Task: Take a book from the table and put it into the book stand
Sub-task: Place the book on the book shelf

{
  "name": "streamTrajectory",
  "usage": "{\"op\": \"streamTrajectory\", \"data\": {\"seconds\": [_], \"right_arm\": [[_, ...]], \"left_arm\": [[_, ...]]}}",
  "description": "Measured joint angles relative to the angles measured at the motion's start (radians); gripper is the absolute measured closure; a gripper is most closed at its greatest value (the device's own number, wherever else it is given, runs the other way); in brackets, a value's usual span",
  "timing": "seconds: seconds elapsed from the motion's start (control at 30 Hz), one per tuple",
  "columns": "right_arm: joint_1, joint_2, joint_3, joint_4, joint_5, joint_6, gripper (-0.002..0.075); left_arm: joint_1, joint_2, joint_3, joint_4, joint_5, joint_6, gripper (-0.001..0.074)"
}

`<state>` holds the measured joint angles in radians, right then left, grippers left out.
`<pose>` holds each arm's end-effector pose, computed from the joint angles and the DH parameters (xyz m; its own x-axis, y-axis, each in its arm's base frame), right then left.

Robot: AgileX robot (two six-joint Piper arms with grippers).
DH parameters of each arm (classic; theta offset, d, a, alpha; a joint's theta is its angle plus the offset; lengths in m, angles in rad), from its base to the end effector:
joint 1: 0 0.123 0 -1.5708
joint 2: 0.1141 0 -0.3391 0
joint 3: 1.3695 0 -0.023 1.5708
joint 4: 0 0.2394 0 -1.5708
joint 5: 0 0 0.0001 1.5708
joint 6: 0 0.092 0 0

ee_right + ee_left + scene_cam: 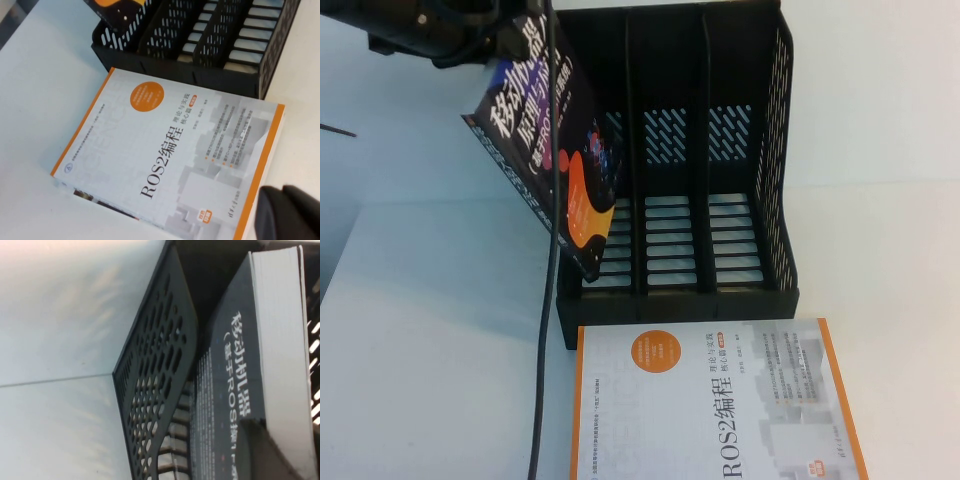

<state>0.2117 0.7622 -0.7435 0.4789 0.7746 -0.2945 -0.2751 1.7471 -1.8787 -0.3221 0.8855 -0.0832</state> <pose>0.0814 0.0479 0.3703 -0.6154 -0.0734 -0.7848 -0.4137 0.8775 0.2423 0.3762 -0.1296 0.4689 -0.6810 -0.0972 -0.7258 0.2681 0.8892 -0.3706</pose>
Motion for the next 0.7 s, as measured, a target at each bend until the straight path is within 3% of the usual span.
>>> {"op": "streamTrajectory", "data": {"seconds": [0.4,0.47,0.6,0.7], "right_arm": [[0.000,0.000,0.002,0.012,-0.028,0.000,0.0727],[0.000,0.000,0.002,0.019,-0.028,0.000,0.0727],[0.000,0.000,0.002,0.030,-0.028,0.000,0.0727],[0.000,0.000,0.002,0.035,-0.028,0.000,0.0727]], "left_arm": [[-0.062,0.095,0.000,0.035,-0.050,0.094,0.0612],[-0.069,0.098,0.000,0.037,-0.066,0.110,0.0552],[-0.069,0.087,-0.006,0.039,-0.119,0.112,0.0328],[-0.069,0.086,-0.010,0.054,-0.133,0.112,0.0257]]}}
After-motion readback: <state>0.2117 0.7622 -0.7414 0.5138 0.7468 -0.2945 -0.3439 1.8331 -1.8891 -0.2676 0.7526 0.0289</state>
